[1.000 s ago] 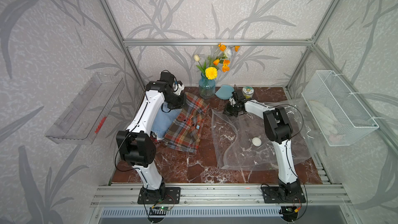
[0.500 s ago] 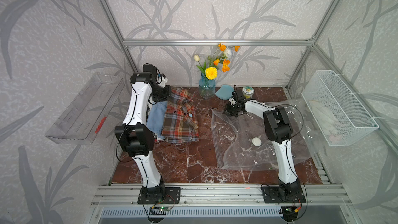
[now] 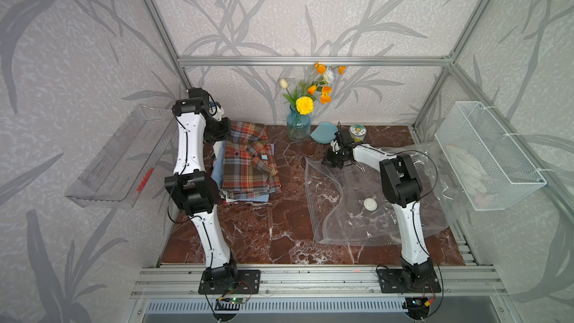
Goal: Take the shirt out of the vacuum bag
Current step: Place the shirt at the center of the board.
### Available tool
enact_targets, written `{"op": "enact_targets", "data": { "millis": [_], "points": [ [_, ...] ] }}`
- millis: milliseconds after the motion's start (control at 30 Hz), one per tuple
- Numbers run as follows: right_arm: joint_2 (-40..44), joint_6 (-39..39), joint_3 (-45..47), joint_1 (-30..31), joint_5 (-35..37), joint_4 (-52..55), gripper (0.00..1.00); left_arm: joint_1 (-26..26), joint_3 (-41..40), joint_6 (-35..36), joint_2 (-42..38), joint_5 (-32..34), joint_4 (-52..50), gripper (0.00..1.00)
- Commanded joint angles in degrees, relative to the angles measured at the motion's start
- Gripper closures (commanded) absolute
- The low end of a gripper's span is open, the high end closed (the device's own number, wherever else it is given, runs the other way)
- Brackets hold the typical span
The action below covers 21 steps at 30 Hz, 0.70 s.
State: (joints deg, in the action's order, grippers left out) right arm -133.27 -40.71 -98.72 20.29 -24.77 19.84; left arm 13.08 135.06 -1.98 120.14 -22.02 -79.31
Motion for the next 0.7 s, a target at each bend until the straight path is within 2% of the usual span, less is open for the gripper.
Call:
{"op": "enact_targets", "data": {
  "millis": [0,100,200,267,300,367,433,467,500,533,667],
  "points": [
    [-1.70,0.64,1.42,-0.52,1.33,5.22,0.93,1.83,1.98,1.27,0.53,1.53,-0.15,1.00],
    [-1.72,0.54,1.34,-0.27,0.75,5.00,0.91,2.61,2.28,1.15,2.16,1.04,0.34,1.00],
    [-0.62,0.46,2.58,-0.26,-0.64,4.07,0.82,3.55,4.42,0.38,5.38,2.69,0.53,0.98],
    [1.21,0.37,4.50,-0.26,-2.45,2.00,0.71,4.31,6.44,-0.39,7.44,3.10,0.79,0.80],
    [2.16,0.40,5.32,-0.18,-3.59,0.88,0.67,4.48,7.35,-0.75,8.15,2.70,1.09,0.75],
    [4.28,1.36,6.22,-0.10,-6.03,-0.31,0.60,4.37,9.90,-2.15,9.01,2.35,1.72,0.53],
    [6.03,2.40,6.33,-0.08,-8.09,-0.54,0.51,3.77,12.26,-3.13,8.30,0.79,2.51,0.42],
    [7.06,2.85,6.52,-0.01,-9.81,-1.18,0.47,3.19,12.69,-3.69,7.12,0.56,3.56,0.21],
    [7.84,3.23,6.56,0.05,-10.72,-1.40,0.44,2.44,13.14,-3.90,5.87,0.64,4.33,0.05],
    [8.79,3.75,6.45,0.17,-11.19,-1.15,0.40,1.51,13.53,-3.83,4.32,0.85,5.10,0.00],
    [12.01,7.49,5.52,0.88,-12.05,1.59,0.33,-2.35,13.20,-4.55,-1.83,4.18,6.92,0.00]
  ]
}}
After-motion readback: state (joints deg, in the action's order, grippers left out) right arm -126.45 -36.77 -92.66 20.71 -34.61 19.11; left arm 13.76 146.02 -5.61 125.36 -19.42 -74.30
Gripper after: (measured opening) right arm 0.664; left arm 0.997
